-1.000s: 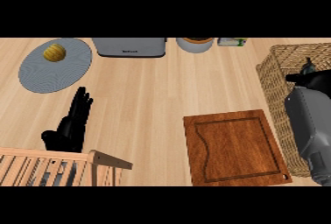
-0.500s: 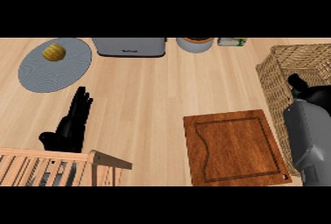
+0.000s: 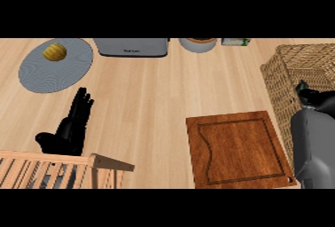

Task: Pick the eggplant from the cutting board and place it in the basket

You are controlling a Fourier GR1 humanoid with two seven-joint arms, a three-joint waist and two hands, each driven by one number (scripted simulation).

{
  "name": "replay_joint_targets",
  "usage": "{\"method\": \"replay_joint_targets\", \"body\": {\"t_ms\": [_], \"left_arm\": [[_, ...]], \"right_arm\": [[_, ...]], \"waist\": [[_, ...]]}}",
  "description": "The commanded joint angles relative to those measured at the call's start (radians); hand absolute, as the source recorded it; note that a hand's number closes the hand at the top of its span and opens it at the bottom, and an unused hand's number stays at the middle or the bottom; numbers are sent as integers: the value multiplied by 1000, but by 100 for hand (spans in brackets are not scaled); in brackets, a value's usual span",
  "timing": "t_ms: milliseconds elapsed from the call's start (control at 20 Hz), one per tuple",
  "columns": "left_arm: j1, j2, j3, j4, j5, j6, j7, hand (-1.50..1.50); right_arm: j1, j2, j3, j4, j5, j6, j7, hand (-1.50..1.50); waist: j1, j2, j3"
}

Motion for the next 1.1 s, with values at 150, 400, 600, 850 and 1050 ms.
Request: {"method": "replay_joint_targets", "body": {"t_ms": [150, 400, 600, 850, 1050], "left_arm": [[13, 16, 12, -63, 7, -22, -6, 0], [-26, -12, 5, -35, 1, -7, 10, 0], [9, 6, 3, -30, 1, -22, -32, 0], [-7, 1, 11, -13, 4, -29, -32, 0], [-17, -30, 0, -22, -8, 5, -25, 0]], "right_arm": [[-8, 84, -40, -244, 214, 131, 194, -150], [31, 149, -40, -431, 302, 174, 240, -150], [90, 151, 0, -578, 269, 134, 247, -150], [210, 151, 126, -763, 196, 249, 208, -150], [277, 151, 280, -918, 147, 303, 189, -150]], "waist": [[-2, -21, 27], [-8, -22, 27], [-1, -28, 27], [-9, -29, 28], [-10, -36, 28]]}}
